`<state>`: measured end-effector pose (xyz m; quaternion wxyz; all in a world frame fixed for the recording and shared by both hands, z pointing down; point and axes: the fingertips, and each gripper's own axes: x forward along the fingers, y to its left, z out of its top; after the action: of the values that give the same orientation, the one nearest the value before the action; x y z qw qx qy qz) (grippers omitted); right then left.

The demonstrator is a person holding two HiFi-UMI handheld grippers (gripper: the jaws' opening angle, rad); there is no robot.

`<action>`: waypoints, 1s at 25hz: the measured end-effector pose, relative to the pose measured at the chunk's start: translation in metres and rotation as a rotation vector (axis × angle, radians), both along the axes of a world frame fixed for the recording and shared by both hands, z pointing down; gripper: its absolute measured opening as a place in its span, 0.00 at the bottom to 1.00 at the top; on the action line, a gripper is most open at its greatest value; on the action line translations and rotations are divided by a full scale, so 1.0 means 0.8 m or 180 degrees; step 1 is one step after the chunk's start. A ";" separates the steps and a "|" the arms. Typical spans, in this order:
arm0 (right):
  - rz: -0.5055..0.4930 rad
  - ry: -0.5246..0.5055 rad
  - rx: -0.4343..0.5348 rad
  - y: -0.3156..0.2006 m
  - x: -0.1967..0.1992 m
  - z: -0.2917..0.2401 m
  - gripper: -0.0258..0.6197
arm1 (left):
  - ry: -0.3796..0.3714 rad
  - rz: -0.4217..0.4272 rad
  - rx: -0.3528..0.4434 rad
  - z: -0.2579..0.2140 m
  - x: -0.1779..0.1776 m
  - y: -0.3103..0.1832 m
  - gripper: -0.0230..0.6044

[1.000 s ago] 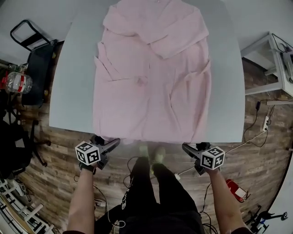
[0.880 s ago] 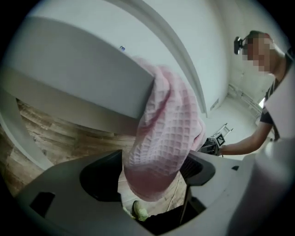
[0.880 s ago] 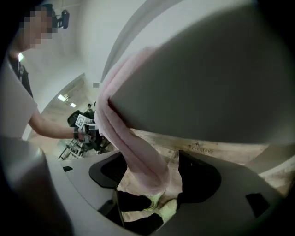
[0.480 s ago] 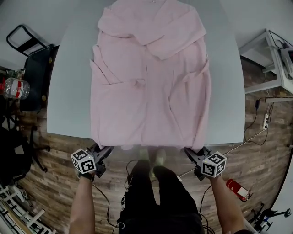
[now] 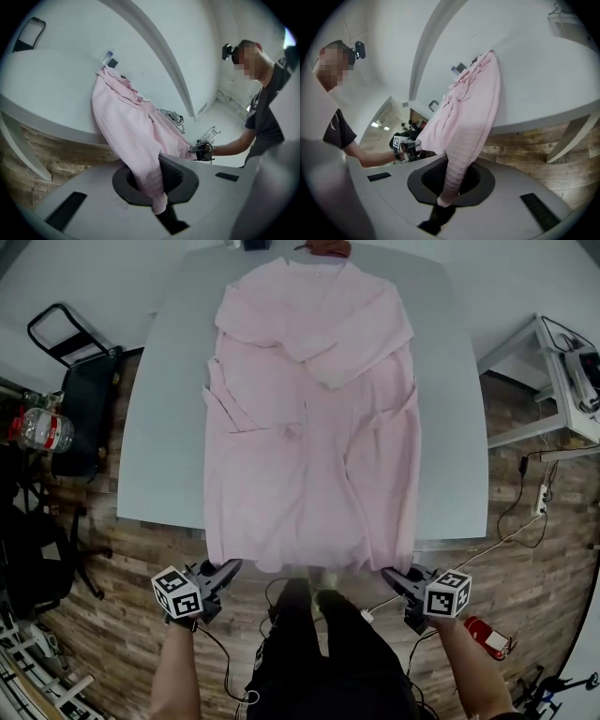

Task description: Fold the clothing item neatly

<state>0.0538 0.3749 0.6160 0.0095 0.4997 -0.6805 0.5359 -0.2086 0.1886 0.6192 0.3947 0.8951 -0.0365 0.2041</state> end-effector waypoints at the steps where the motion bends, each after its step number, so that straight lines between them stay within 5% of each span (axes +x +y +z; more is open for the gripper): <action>1: 0.0006 -0.0006 -0.0003 0.002 0.000 -0.003 0.08 | -0.0019 0.0004 0.0026 -0.003 -0.001 0.003 0.05; 11: 0.0273 0.0150 0.0033 -0.005 -0.011 -0.019 0.08 | -0.0523 -0.0184 0.0624 -0.019 0.020 0.018 0.05; 25: 0.0270 -0.0185 0.0057 0.028 -0.019 -0.084 0.08 | -0.0369 -0.0224 0.0403 -0.080 0.004 0.068 0.05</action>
<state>0.0390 0.3974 0.5484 -0.0375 0.5125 -0.6634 0.5439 -0.2057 0.2433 0.5554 0.3415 0.9031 -0.1034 0.2389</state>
